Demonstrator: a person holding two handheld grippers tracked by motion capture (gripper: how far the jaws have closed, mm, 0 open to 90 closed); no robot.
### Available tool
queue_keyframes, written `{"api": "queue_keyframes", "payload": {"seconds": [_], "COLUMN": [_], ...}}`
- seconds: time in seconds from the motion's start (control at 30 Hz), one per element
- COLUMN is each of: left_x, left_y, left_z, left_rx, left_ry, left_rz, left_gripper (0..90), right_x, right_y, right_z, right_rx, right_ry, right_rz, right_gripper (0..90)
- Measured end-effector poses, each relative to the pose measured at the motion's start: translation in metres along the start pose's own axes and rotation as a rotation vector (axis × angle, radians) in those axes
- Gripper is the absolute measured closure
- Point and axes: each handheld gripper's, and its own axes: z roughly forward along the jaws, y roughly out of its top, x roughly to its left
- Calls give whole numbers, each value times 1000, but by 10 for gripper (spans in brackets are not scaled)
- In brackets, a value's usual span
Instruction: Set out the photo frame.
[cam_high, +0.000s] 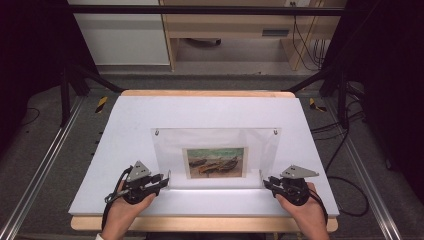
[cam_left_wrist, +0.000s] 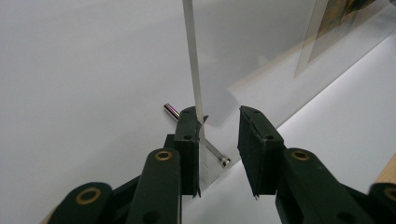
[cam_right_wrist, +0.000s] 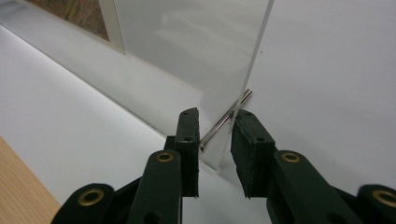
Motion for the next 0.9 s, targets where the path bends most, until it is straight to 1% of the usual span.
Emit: {"api": "queue_keyframes", "payload": {"seconds": [0.17, 0.27, 0.3, 0.4, 0.47, 0.5, 0.57, 0.6, 0.7, 0.77, 0.83, 0.9], "left_x": [0, -1, -1, -2, -4, -4, -6, -7, -7, -7, -7, -7], "left_y": [-1, -1, -1, -1, -1, -1, -1, -1, -1, -1, 0, 0], "left_z": [1, 2, 2, 2, 4, 4, 6, 6, 6, 7, 7, 8], "left_rx": [-5, -9, -9, -14, -16, -13, -14, -14, -21, -26, -31, -37], "left_ry": [-1, -5, -5, -5, -10, -9, -10, -8, -8, -5, -6, -6], "left_rz": [-2, -4, -2, 1, 3, 10, 18, 20, 21, 18, 21, 23], "left_gripper": [668, 657, 653, 634, 603, 588, 555, 544, 506, 468, 427, 384], "right_x": [1, 1, 2, 2, 2, 2, 2, 1, 2, 2, 3, 3], "right_y": [0, 1, 1, 1, 2, 2, 2, 2, 2, 3, 3, 4], "right_z": [0, 0, 0, 0, 0, 0, 0, 1, 0, 1, 1, 1], "right_rx": [-7, -17, -14, -21, -21, -21, -25, -32, -38, -44, -46, -64], "right_ry": [3, 4, 6, 1, -2, -4, -6, -8, -11, -12, -14, -20], "right_rz": [4, -5, 7, 3, 7, 5, 7, -2, 2, -5, 3, -10], "right_gripper": [674, 659, 649, 606, 573, 554, 544, 535, 501, 466, 416, 363]}}
